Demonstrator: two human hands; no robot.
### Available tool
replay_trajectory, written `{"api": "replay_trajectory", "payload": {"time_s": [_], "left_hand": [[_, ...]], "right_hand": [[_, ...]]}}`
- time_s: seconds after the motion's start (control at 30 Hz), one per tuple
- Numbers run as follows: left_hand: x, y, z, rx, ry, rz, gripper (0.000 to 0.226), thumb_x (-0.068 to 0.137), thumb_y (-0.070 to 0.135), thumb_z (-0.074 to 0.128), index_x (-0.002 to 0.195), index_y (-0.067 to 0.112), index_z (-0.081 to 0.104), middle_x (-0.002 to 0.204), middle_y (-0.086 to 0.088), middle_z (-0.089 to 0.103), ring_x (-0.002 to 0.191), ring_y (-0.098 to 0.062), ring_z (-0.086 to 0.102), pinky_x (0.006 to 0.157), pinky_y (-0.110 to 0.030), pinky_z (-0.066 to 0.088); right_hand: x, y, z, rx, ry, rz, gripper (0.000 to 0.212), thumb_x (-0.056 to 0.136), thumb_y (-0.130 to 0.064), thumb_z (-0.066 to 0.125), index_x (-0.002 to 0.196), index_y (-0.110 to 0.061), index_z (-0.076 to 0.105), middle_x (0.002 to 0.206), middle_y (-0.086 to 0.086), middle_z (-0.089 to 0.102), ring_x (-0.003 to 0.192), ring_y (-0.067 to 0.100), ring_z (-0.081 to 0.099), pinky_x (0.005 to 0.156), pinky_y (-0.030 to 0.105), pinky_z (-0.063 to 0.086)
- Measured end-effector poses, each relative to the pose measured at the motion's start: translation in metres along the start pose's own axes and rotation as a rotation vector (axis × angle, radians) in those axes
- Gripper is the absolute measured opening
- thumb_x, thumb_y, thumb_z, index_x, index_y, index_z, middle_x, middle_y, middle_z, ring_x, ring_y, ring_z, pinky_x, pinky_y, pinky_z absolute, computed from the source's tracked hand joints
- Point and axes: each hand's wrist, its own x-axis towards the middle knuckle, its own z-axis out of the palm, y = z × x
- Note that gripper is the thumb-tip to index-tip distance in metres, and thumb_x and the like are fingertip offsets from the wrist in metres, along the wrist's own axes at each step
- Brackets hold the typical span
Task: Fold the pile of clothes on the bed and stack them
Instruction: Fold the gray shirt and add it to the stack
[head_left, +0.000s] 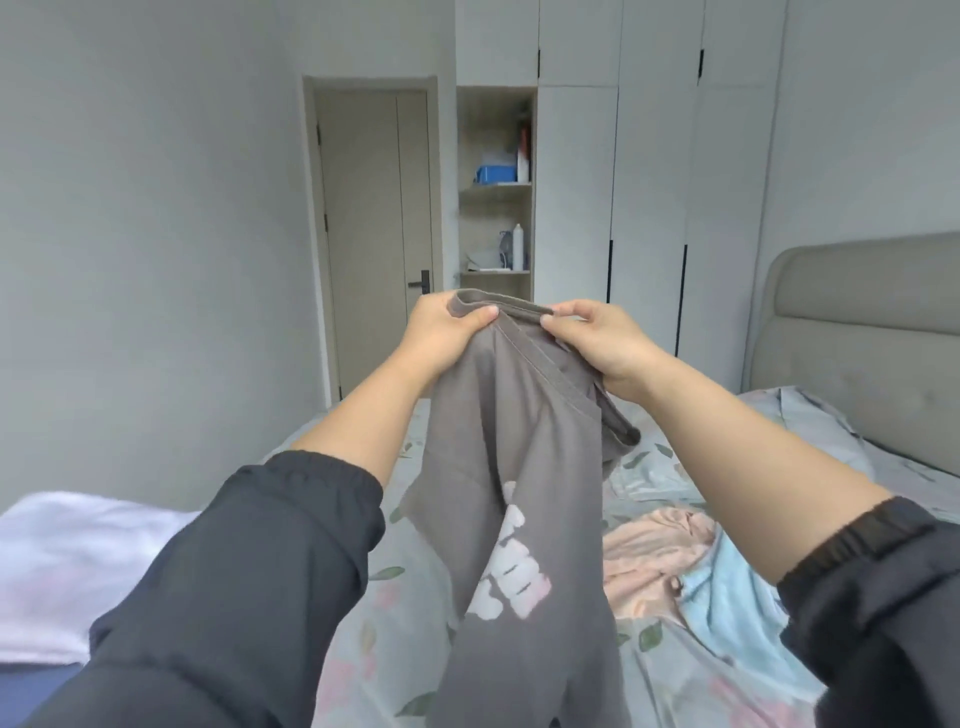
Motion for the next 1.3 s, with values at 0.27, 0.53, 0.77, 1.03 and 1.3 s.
{"api": "replay_trajectory", "payload": {"time_s": [0.27, 0.53, 0.77, 1.03, 1.3], "left_hand": [[0.011, 0.040, -0.002, 0.215, 0.195, 0.160, 0.010, 0.092, 0.013, 0.058, 0.085, 0.010, 0.063, 0.078, 0.007, 0.058, 0.070, -0.003, 0.051, 0.059, -0.003, 0.035], [0.018, 0.090, -0.026, 0.103, 0.433, 0.131, 0.020, 0.097, 0.017, 0.050, 0.086, 0.001, 0.053, 0.083, -0.007, 0.050, 0.077, -0.018, 0.044, 0.070, -0.028, 0.035], [0.037, 0.187, -0.034, 0.014, 0.549, 0.249, 0.022, 0.098, 0.019, 0.050, 0.077, 0.011, 0.047, 0.077, -0.002, 0.052, 0.073, -0.017, 0.045, 0.067, -0.023, 0.033], [0.034, 0.242, -0.051, 0.420, 0.588, 0.568, 0.033, 0.095, 0.015, 0.049, 0.068, 0.018, 0.031, 0.059, -0.002, 0.043, 0.063, -0.029, 0.034, 0.056, -0.034, 0.025], [0.026, 0.153, -0.103, 1.166, 0.119, 0.213, 0.042, 0.101, 0.040, 0.039, 0.106, 0.007, 0.063, 0.109, -0.015, 0.065, 0.102, -0.034, 0.058, 0.073, -0.033, 0.039]], "right_hand": [[-0.031, 0.066, -0.006, -0.625, -0.405, 0.233, 0.047, 0.071, 0.005, 0.076, 0.114, -0.005, 0.060, 0.113, 0.010, 0.067, 0.104, 0.024, 0.063, 0.093, 0.030, 0.049], [-0.019, 0.006, -0.002, -0.051, 0.122, 0.067, 0.017, 0.090, -0.008, 0.055, 0.074, -0.006, 0.058, 0.078, 0.006, 0.057, 0.077, 0.018, 0.047, 0.065, 0.028, 0.034], [-0.023, -0.156, 0.003, 0.481, 0.193, -0.174, 0.015, 0.093, -0.025, 0.059, 0.087, -0.011, 0.064, 0.084, 0.007, 0.070, 0.076, 0.019, 0.067, 0.074, 0.033, 0.057], [-0.046, -0.233, -0.007, 0.374, 0.332, -0.404, 0.030, 0.090, -0.002, 0.045, 0.081, -0.019, 0.068, 0.081, 0.001, 0.067, 0.076, 0.016, 0.060, 0.068, 0.027, 0.050], [-0.045, -0.157, -0.054, 0.047, -0.209, -0.052, 0.035, 0.092, 0.008, 0.037, 0.109, -0.006, 0.064, 0.091, 0.009, 0.070, 0.073, 0.016, 0.068, 0.066, 0.025, 0.057]]}}
